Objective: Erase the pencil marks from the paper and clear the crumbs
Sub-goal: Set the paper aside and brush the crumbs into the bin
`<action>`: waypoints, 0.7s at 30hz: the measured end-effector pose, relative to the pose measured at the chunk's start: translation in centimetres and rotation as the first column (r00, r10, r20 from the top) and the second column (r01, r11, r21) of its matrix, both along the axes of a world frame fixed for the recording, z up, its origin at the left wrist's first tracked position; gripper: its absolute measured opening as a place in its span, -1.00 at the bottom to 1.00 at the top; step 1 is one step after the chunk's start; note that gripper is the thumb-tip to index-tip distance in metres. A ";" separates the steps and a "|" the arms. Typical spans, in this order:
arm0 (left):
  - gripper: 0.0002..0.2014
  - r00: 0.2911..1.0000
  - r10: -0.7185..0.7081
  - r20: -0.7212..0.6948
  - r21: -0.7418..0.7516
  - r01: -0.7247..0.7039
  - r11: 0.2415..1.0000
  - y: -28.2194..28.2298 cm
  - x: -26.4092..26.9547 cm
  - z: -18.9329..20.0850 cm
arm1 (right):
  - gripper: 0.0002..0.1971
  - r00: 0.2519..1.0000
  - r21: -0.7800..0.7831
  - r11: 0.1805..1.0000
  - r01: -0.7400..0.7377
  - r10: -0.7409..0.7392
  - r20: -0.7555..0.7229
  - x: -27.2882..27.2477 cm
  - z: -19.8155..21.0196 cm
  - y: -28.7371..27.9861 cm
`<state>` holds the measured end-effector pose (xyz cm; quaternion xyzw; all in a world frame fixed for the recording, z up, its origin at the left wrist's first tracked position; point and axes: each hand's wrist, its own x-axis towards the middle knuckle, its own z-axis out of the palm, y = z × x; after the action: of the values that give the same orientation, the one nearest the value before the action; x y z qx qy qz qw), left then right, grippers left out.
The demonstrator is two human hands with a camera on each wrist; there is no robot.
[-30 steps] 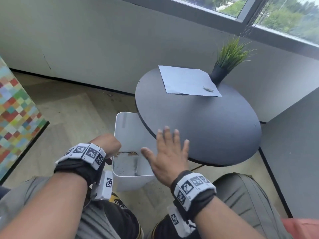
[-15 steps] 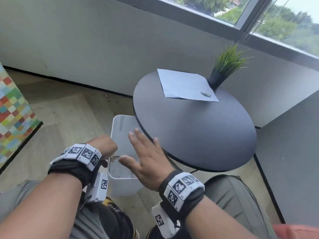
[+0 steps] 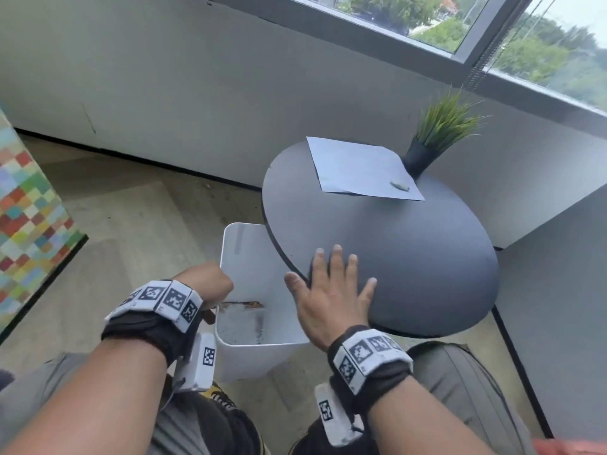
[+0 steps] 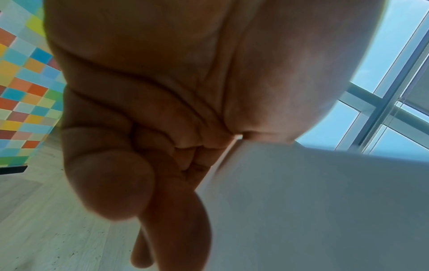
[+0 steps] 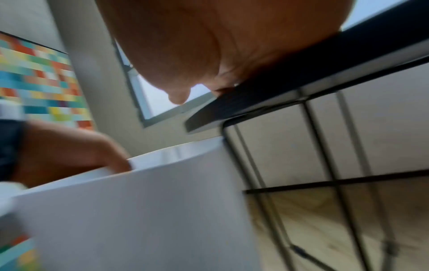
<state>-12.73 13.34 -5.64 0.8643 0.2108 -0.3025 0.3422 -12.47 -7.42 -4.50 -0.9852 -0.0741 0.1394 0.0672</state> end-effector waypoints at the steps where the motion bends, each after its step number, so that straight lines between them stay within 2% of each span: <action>1: -0.81 1.000 0.008 0.005 -0.005 -0.008 1.000 0.0 0.0 0.2 | -0.16 0.993 0.001 0.993 -0.115 0.115 -0.008 -0.5 0.1 2.0; 3: -0.81 1.000 -0.001 0.022 -0.022 0.001 1.000 -0.1 -0.1 0.5 | -0.16 0.940 0.040 0.939 -0.342 0.342 0.014 -1.1 0.5 4.4; 4: -0.79 1.000 0.002 0.023 -0.026 -0.001 1.000 -0.2 -0.1 0.6 | -0.17 0.920 0.081 0.916 -0.392 0.390 0.044 -0.9 0.7 4.7; 5: -0.79 1.000 0.015 0.020 -0.031 -0.015 0.999 -0.2 -0.1 0.6 | -0.19 0.926 0.117 0.919 -0.376 0.369 0.085 -0.4 0.8 4.5; 7: -0.82 0.998 0.055 0.007 -0.026 -0.055 0.998 0.2 -0.2 0.0 | -0.24 0.969 0.159 0.960 -0.232 0.214 0.123 0.7 0.9 2.7; 10: -0.79 0.995 0.096 -0.003 -0.028 -0.096 0.995 0.6 0.2 -0.7 | -0.24 0.993 0.209 0.971 -0.120 0.115 0.036 2.1 1.5 -2.7; 12: -0.79 0.995 0.104 -0.002 -0.039 -0.104 0.994 0.6 0.4 -0.9 | -0.21 0.994 0.233 0.970 0.062 -0.081 0.076 2.8 1.8 -8.1; 14: -0.79 0.995 0.098 -0.003 -0.041 -0.098 0.994 0.5 0.6 -0.8 | -0.17 0.929 0.125 0.930 0.346 -0.358 0.091 3.2 2.0 -13.1; 15: -0.78 0.996 0.086 -0.001 -0.037 -0.086 0.996 0.5 0.6 -0.9 | -0.13 0.895 0.035 0.898 0.439 -0.441 0.069 3.1 1.9 -14.5; 16: -0.77 0.998 0.070 0.001 -0.030 -0.070 0.997 0.4 0.7 -0.9 | -0.12 0.886 -0.049 0.885 0.463 -0.461 0.044 3.0 1.6 -14.7; 18: -0.76 1.000 0.030 0.003 -0.005 -0.030 1.000 0.1 1.1 -0.9 | -0.17 0.943 -0.094 0.938 0.332 -0.333 0.010 2.1 1.1 -12.1; 20: -0.79 0.999 0.049 0.019 0.002 -0.049 0.999 0.0 1.1 -0.9 | -0.20 1.000 -0.058 0.998 -0.007 0.006 -0.016 0.1 0.6 -7.7; 21: -0.80 0.998 0.057 0.026 0.002 -0.057 0.998 -0.1 1.2 -1.0 | -0.20 0.980 0.005 0.981 -0.196 0.196 -0.035 -0.9 0.8 -5.8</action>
<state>-11.48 13.28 -6.67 0.8622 0.2312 -0.2811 0.3524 -13.36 -13.24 -3.67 -0.9704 -0.1696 0.1629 0.0552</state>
